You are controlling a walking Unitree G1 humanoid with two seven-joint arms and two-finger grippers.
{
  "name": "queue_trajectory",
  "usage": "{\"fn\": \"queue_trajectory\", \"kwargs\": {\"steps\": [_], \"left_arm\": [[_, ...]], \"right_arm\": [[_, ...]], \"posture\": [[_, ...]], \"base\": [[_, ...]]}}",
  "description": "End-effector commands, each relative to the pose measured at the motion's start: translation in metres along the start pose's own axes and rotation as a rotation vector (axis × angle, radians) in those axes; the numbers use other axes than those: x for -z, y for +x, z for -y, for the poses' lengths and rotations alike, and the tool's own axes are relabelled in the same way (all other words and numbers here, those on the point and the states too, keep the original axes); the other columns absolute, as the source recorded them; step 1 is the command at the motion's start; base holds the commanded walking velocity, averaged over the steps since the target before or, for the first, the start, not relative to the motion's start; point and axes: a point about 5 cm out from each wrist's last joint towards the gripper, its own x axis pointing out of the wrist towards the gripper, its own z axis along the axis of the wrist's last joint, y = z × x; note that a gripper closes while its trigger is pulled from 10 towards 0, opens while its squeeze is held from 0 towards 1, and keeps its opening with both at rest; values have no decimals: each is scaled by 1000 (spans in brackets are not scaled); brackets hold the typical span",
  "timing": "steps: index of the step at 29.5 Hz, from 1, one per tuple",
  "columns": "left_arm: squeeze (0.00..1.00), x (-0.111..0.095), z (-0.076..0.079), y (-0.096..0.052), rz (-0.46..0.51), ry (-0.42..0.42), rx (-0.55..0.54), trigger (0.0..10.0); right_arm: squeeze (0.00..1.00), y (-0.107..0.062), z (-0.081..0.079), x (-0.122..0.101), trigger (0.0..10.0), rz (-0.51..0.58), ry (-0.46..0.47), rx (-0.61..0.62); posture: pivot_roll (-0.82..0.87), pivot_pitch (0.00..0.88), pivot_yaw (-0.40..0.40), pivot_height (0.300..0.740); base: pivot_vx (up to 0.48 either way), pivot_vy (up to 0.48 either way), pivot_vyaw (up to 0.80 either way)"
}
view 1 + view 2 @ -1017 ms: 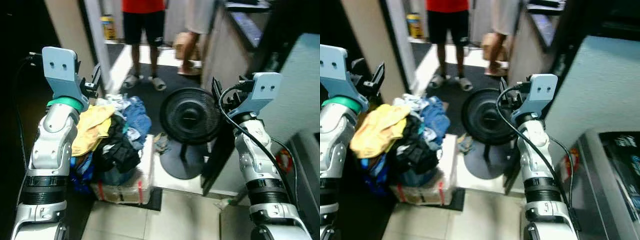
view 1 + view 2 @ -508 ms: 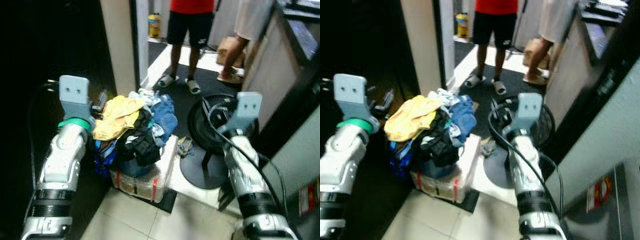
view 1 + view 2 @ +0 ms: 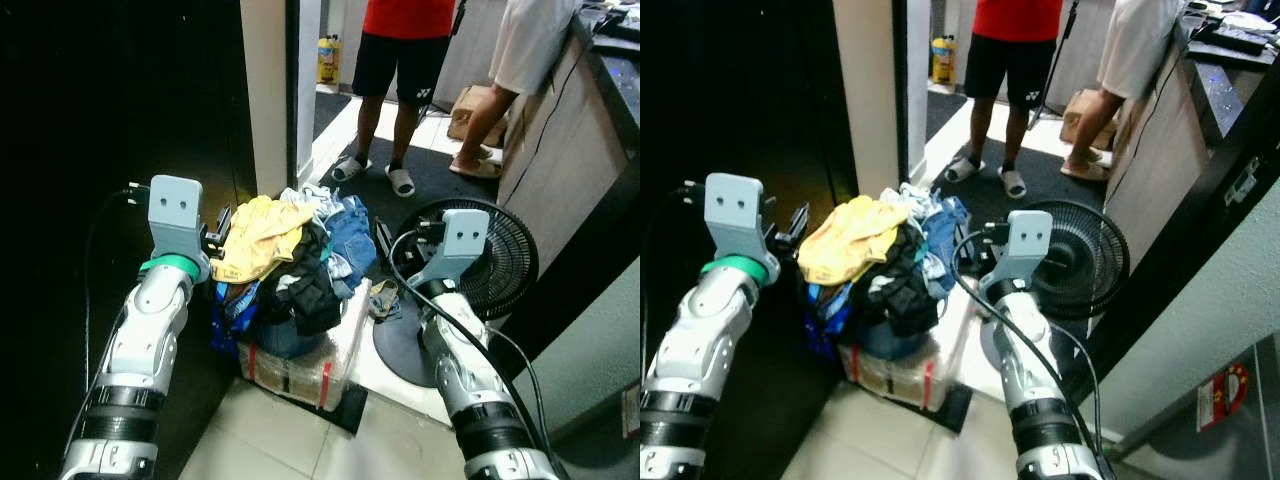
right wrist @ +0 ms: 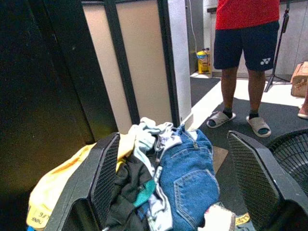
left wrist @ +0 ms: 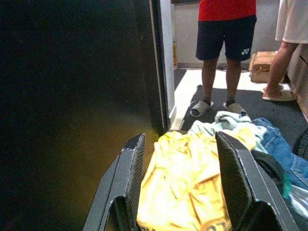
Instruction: Clothes washing
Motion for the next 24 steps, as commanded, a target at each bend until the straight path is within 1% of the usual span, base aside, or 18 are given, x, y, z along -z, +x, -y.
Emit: {"fn": "queue_trajectory", "kwargs": {"steps": [1,15,16,18,20,22,24], "left_arm": [[0,2,0,1,-4,11,2,10000],[0,2,-1,2,5,17,-5,10000],[0,2,-1,2,5,18,-5,10000],[0,2,-1,2,5,18,-7,10000],[0,3,-1,2,6,3,-12,10000],[0,3,-2,2,3,1,-16,10000],[0,2,-1,2,4,-3,-12,10000]], "right_arm": [[0,-3,-2,3,10000,-4,-4,-7],[0,-3,-1,5,10000,-19,-38,-14],[0,-4,-1,6,10000,-19,-43,-12],[0,-4,1,8,10000,-42,-93,3],[0,-4,1,8,10000,-35,-80,-5],[0,-4,0,8,10000,-35,-91,-12],[0,-4,-1,7,10000,-30,-86,-21]], "posture": [[67,30,20,740],[72,28,16,740],[72,28,16,740],[70,28,16,740],[69,27,16,740],[68,26,16,740],[68,26,16,740]], "base": [[405,255,0],[403,258,0],[386,262,438],[371,251,794],[255,0,800],[127,0,741],[0,0,0]]}}
